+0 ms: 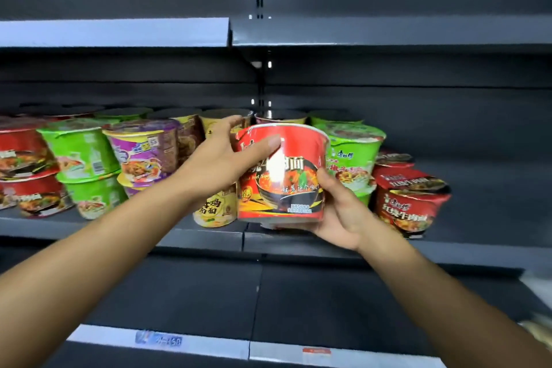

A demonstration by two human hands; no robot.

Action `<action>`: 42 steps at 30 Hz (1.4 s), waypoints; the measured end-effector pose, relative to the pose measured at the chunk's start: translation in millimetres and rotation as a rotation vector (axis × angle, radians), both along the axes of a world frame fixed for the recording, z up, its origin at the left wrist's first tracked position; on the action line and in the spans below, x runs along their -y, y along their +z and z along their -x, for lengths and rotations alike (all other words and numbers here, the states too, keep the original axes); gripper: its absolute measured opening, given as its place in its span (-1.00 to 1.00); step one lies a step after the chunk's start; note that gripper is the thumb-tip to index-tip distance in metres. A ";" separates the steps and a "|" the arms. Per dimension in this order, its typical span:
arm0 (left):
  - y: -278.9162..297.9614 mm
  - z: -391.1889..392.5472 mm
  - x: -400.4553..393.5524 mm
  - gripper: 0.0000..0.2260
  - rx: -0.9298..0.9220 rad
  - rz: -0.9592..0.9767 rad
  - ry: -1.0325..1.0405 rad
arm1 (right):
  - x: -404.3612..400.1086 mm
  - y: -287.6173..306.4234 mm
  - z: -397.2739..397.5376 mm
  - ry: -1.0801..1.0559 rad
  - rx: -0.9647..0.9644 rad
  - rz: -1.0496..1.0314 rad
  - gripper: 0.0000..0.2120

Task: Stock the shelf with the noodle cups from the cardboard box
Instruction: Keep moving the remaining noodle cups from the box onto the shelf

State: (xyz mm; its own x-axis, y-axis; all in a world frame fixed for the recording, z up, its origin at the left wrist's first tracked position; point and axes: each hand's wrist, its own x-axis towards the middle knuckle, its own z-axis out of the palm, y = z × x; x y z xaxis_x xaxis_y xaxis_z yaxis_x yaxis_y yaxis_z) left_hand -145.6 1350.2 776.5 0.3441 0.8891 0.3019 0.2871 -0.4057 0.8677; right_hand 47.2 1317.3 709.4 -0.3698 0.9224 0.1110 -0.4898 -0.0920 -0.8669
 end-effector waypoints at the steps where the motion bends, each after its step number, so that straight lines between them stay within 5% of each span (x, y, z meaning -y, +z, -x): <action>1: 0.8 -9.4 2.8 -0.21 0.015 0.042 -0.055 | 3.1 2.8 -7.3 -0.018 -0.012 -0.019 -0.04; 3: 3.3 -27.3 6.6 -0.38 0.026 0.060 -0.145 | 10.4 7.1 -23.1 -0.062 -0.049 -0.041 -0.05; 7: 20.4 -64.8 12.3 -0.38 0.079 0.038 -0.251 | 25.9 22.5 -61.4 -0.129 -0.105 -0.109 -0.09; 12: 48.6 -120.7 15.6 -0.43 0.022 -0.112 -0.281 | 39.0 48.0 -124.7 -0.169 -0.056 -0.272 -0.40; 17: 63.4 -185.2 1.8 -0.45 -0.039 -0.200 -0.276 | 35.4 61.9 -196.0 -0.309 0.019 -0.314 -0.17; 23: 66.3 -249.0 -32.9 -0.55 -0.154 -0.232 -0.241 | 7.9 65.2 -266.9 -0.362 0.186 -0.359 -0.16; 33: 72.4 -304.3 -83.9 -0.43 -0.681 -0.407 -0.126 | -69.6 58.7 -297.0 -0.438 0.137 -0.189 0.03; 42: 64.1 -330.1 -123.3 -0.47 -1.053 -0.493 -0.247 | -129.2 40.0 -296.8 -0.610 0.153 -0.006 -0.50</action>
